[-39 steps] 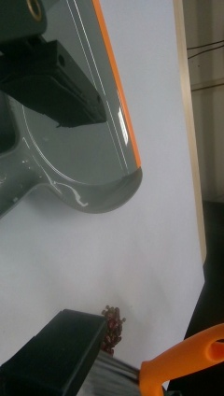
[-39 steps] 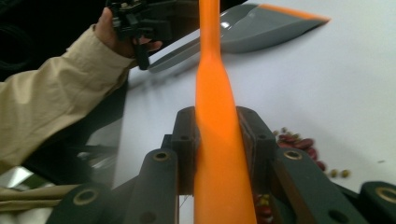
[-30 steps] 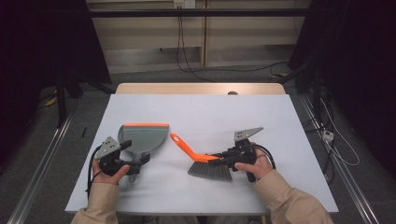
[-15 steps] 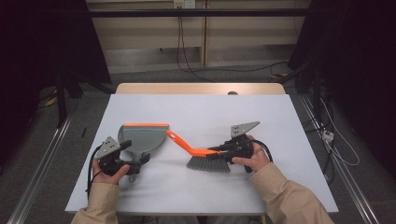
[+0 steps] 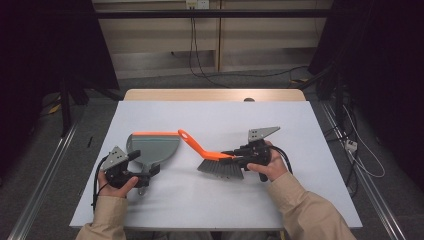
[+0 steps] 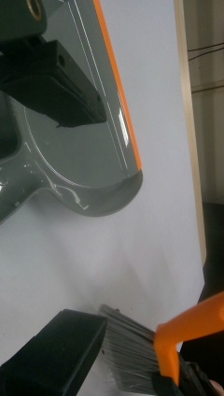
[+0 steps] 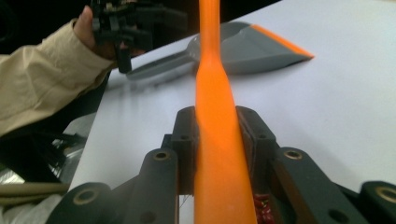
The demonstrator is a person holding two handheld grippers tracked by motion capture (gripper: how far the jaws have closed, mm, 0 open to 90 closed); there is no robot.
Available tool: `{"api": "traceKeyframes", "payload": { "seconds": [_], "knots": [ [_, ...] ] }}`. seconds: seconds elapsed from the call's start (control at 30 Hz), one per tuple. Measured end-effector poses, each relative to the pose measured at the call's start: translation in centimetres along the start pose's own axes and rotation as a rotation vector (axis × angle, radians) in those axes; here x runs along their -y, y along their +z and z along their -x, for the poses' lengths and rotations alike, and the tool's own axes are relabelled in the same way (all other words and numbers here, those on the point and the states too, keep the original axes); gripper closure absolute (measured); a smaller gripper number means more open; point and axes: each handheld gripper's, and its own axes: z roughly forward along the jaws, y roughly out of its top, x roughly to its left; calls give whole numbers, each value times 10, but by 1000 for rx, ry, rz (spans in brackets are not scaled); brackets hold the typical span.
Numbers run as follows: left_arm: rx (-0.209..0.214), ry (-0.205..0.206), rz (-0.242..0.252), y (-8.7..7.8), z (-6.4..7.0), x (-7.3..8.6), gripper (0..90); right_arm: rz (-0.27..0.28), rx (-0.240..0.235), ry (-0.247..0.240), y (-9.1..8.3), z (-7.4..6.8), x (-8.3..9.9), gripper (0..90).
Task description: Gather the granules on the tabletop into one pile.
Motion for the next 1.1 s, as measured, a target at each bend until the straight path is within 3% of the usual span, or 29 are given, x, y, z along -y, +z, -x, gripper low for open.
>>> {"api": "traceKeyframes", "payload": {
  "seconds": [0.07, 0.27, 0.3, 0.43, 0.6, 0.83, 0.97, 1.1],
  "knots": [
    [1, 1, 0, 0, 0, 0, 40, 30, 44, -5, -6, -4, -3, 714],
    [5, 8, -1, -1, 1, 0, 40, 80, 286, -25, -23, -20, -7, 714],
    [5, 9, -1, -1, 1, -1, 40, 83, 330, -25, -25, -23, -5, 714],
    [7, 6, 3, -1, 2, -1, 40, 100, 426, -16, -27, -29, 4, 714],
    [8, 10, 6, -2, 2, -1, 40, 119, 601, -39, -27, -38, 18, 714],
    [9, 14, 0, 0, 3, -2, 40, 139, 830, -10, -21, -54, 35, 714],
    [7, 13, 1, -1, 4, -2, 41, 122, 931, 1, -9, -67, 39, 714],
    [9, 14, 2, -2, 5, -2, 41, 135, 992, 11, 2, -74, 43, 714]
  ]
}}
